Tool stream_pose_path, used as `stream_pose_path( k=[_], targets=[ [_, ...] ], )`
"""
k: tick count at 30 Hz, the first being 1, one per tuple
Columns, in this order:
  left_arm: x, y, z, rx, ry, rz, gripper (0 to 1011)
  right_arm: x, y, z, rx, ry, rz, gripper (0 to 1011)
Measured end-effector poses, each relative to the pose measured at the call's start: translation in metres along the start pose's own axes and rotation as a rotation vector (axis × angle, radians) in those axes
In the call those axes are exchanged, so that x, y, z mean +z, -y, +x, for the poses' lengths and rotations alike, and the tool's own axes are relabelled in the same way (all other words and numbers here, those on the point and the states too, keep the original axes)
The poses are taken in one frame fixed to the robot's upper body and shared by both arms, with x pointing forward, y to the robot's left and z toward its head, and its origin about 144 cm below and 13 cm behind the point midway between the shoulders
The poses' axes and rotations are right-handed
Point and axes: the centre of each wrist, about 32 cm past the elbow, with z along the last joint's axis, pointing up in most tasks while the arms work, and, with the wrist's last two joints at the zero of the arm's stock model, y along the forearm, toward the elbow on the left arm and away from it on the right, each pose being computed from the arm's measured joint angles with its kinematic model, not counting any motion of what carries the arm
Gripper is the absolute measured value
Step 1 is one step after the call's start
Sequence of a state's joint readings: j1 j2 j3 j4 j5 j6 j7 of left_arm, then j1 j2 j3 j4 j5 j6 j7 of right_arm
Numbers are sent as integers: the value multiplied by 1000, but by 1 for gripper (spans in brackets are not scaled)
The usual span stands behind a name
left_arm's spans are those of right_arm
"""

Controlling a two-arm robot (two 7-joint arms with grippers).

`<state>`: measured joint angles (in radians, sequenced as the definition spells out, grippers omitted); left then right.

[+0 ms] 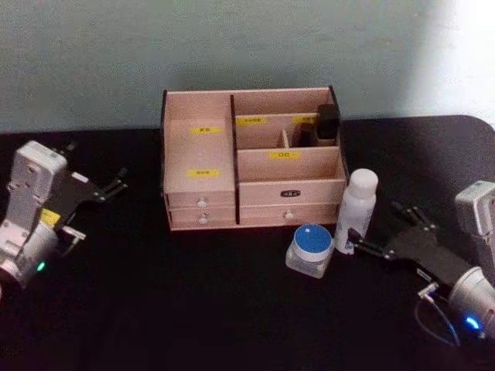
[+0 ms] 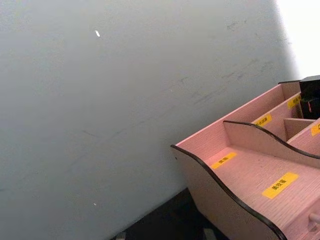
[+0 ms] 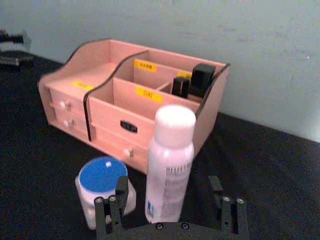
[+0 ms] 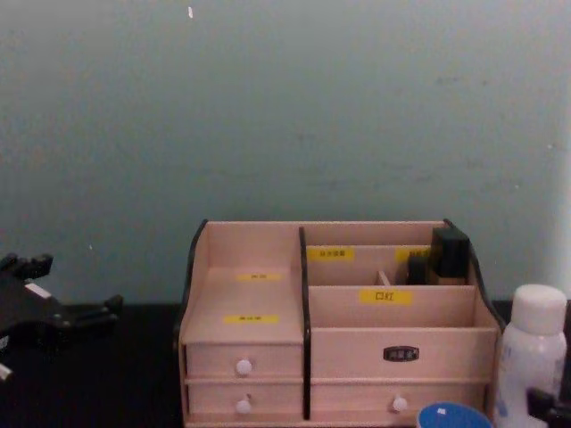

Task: Pick up the facial cleanser and watermelon frost from the table and place them into the tiered storage box.

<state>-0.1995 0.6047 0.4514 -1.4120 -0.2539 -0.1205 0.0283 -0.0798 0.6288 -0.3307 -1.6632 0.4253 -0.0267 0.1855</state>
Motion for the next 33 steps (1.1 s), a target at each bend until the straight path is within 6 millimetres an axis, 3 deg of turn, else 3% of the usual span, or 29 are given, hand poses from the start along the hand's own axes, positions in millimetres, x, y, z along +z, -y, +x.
stream_pose_path(
  k=[15, 26, 33],
  targets=[
    [0, 0, 0, 0, 0, 0, 1001, -3, -29, -1, -2, -48, 43, 1002],
    [0, 0, 0, 0, 0, 0, 1001, -3, -29, 0, -4, -46, 45, 1002],
    [0, 0, 0, 0, 0, 0, 1002, -2, -29, 0, -3, -46, 45, 869]
  ],
)
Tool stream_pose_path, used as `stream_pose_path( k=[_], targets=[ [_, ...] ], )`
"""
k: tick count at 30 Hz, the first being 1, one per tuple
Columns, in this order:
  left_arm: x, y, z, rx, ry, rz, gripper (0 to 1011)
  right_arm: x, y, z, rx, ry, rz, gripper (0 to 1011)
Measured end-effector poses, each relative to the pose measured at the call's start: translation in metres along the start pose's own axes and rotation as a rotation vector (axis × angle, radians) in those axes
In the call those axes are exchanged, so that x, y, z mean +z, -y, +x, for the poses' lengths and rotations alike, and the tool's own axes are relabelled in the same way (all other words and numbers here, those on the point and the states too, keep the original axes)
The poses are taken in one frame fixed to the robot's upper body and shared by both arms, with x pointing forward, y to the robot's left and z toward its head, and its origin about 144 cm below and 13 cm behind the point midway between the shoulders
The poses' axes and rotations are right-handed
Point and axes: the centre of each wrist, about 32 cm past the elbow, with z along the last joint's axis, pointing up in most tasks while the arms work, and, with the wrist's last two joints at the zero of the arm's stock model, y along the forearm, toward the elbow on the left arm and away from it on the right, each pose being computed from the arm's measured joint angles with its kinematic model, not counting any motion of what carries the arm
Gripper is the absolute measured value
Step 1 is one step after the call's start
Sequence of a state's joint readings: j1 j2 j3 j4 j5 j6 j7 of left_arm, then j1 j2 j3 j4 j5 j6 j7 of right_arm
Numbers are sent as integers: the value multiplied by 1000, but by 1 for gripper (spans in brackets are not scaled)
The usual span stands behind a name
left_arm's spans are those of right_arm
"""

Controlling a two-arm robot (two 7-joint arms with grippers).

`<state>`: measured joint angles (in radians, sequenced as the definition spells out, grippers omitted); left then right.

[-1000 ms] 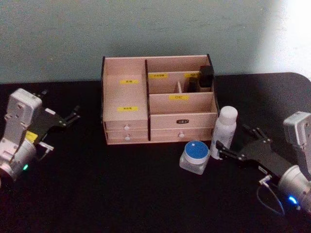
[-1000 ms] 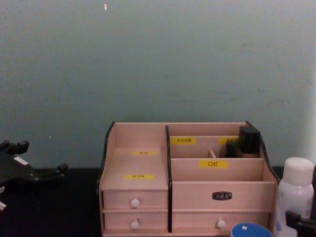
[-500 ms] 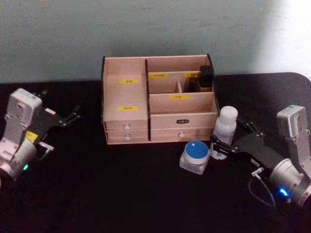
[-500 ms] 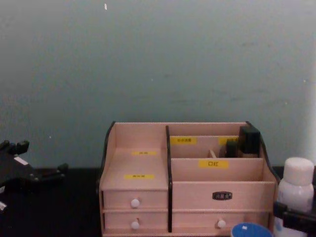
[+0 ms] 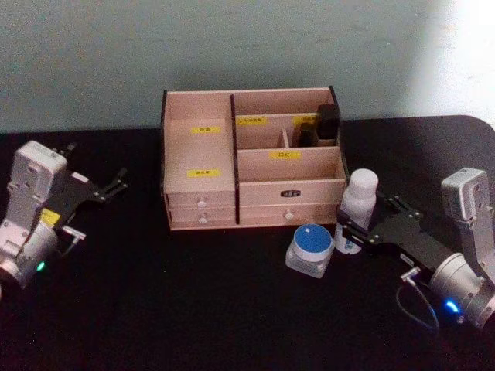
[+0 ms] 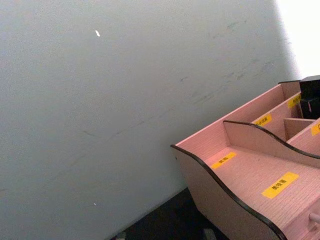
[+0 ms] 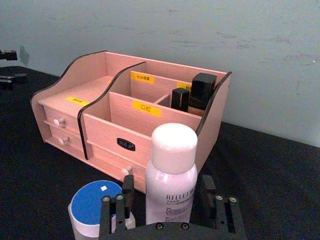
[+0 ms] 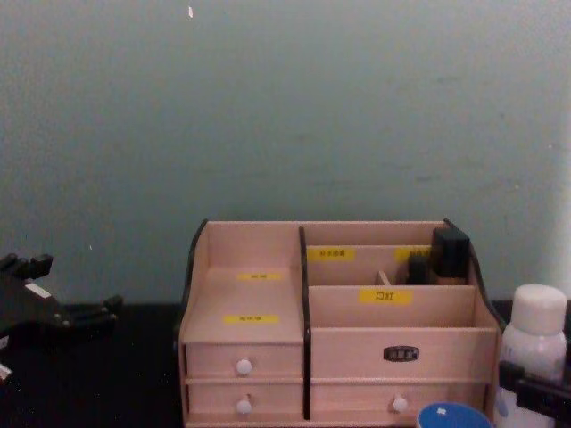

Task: Pick up the facial cleanser and watermelon frost from the table and place them into the tiered storage box.

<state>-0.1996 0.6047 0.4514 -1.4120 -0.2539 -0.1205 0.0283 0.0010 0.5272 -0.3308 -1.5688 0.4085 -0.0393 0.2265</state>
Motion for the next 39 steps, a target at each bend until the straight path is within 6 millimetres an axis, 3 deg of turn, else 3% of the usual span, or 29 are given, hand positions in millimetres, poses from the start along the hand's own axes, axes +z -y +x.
stream_pose_path(
  k=[10, 26, 39],
  targets=[
    [0, 0, 0, 0, 0, 0, 1001, 0, 0, 0, 0, -1, -1, 589],
    [0, 0, 0, 0, 0, 0, 1001, 0, 1, 0, 0, -3, 0, 589],
    [0, 0, 0, 0, 0, 0, 1001, 18, 23, 2, 44, -21, 61, 589]
  ],
)
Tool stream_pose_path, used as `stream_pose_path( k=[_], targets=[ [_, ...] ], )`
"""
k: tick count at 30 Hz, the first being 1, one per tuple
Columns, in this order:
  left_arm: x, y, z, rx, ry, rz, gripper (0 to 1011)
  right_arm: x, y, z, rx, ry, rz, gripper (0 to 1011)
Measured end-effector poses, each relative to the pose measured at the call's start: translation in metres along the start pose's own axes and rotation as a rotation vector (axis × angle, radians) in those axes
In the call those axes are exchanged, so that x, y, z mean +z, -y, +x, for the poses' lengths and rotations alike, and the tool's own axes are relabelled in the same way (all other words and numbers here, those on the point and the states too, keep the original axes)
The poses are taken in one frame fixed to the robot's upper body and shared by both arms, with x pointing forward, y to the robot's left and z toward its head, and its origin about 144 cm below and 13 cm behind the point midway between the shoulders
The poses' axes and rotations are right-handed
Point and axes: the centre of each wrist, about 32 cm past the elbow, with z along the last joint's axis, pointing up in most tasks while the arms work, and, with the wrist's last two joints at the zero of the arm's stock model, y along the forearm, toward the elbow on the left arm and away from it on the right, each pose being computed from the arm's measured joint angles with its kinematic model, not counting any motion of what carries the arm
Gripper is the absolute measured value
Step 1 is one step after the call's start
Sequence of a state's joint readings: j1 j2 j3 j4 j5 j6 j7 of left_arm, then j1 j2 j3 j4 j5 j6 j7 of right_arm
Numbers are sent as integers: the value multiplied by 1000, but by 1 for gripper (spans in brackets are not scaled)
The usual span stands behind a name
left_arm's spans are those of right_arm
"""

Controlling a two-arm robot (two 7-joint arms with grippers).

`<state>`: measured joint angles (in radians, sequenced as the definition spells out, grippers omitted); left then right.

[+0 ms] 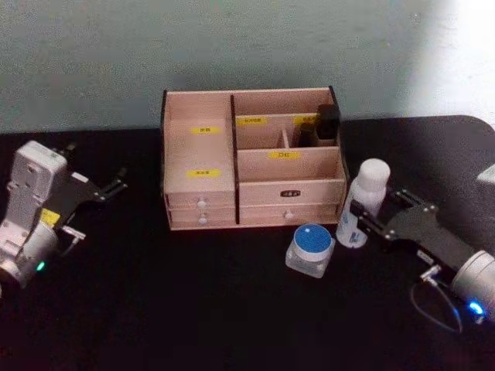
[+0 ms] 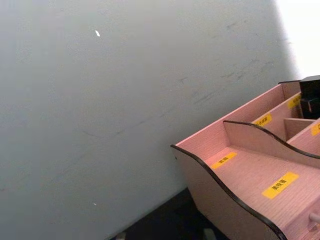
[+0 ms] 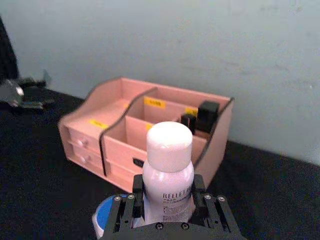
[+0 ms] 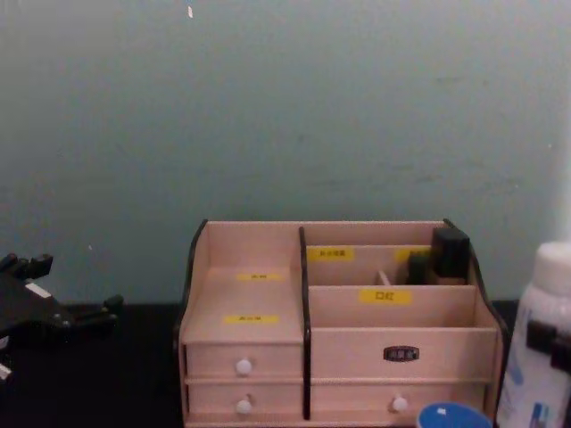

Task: Pick up the facial cleanser and watermelon frost from the table and place them into the tiered storage box.

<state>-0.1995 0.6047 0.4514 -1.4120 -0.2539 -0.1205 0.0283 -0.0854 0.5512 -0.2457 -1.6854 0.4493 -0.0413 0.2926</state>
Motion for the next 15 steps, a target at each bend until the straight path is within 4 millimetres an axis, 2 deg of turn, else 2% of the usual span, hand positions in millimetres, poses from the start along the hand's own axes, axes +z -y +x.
stream_pose_path(
  k=[7, 15],
  targets=[
    [0, 0, 0, 0, 0, 0, 1002, 20, 5, 4, 41, -6, 55, 589],
    [0, 0, 0, 0, 0, 0, 1001, 37, -7, 9, 75, 22, 104, 589]
  ],
)
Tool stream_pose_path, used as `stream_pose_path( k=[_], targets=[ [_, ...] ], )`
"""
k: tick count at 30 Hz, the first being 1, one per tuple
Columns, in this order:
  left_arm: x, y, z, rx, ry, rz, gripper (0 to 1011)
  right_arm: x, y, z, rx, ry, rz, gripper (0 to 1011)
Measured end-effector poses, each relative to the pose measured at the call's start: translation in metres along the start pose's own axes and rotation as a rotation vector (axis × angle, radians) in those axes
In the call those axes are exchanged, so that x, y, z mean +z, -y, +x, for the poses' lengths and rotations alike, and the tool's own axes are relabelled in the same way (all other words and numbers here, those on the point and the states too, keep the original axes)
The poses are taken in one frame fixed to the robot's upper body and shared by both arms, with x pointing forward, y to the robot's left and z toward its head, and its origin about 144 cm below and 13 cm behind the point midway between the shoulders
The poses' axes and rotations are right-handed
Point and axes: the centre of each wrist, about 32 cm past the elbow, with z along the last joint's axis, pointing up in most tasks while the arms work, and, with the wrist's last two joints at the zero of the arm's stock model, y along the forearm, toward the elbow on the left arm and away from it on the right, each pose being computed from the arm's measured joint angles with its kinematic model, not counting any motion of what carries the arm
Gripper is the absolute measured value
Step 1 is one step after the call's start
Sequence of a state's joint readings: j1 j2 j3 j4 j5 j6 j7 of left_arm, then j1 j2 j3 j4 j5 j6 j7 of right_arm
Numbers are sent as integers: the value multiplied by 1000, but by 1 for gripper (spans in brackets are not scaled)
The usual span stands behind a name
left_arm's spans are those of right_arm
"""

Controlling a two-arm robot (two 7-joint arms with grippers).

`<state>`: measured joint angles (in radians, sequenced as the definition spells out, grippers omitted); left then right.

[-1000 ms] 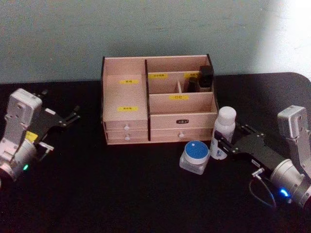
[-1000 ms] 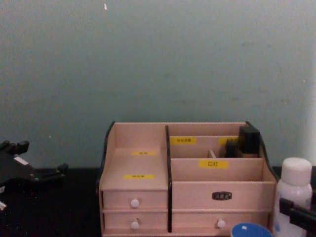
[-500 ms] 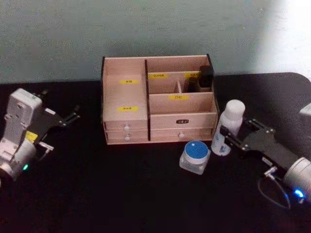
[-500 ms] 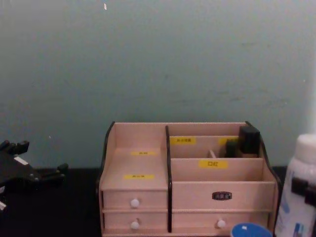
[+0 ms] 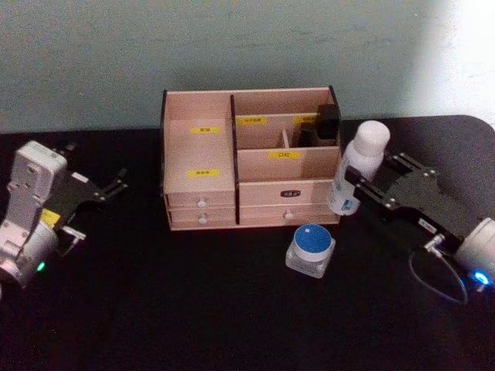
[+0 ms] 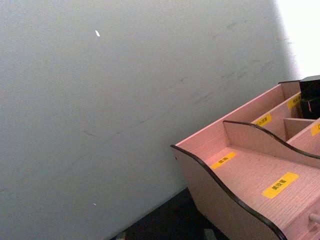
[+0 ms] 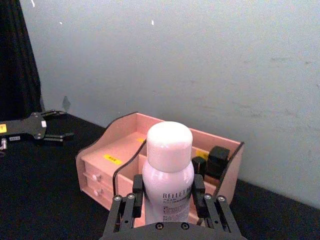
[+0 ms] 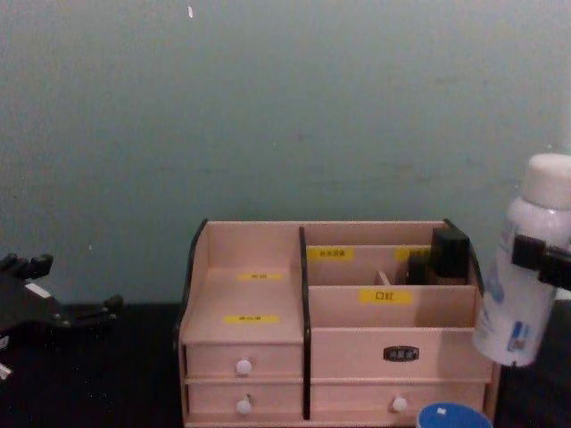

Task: Pick up the facial cleanser and watermelon frost from the table and place them into the tiered storage box.

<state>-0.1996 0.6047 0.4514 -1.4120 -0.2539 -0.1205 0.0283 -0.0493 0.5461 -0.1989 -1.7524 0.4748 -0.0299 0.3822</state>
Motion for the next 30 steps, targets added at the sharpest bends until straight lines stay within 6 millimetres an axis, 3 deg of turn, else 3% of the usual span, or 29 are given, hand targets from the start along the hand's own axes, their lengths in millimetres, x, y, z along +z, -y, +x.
stream_pose_path(
  k=[9, 30],
  targets=[
    [0, 0, 0, 0, 0, 0, 1001, 7, -26, 5, 22, 22, 10, 589],
    [0, 0, 0, 0, 0, 0, 1001, 22, -115, 22, 51, 35, -9, 589]
  ],
)
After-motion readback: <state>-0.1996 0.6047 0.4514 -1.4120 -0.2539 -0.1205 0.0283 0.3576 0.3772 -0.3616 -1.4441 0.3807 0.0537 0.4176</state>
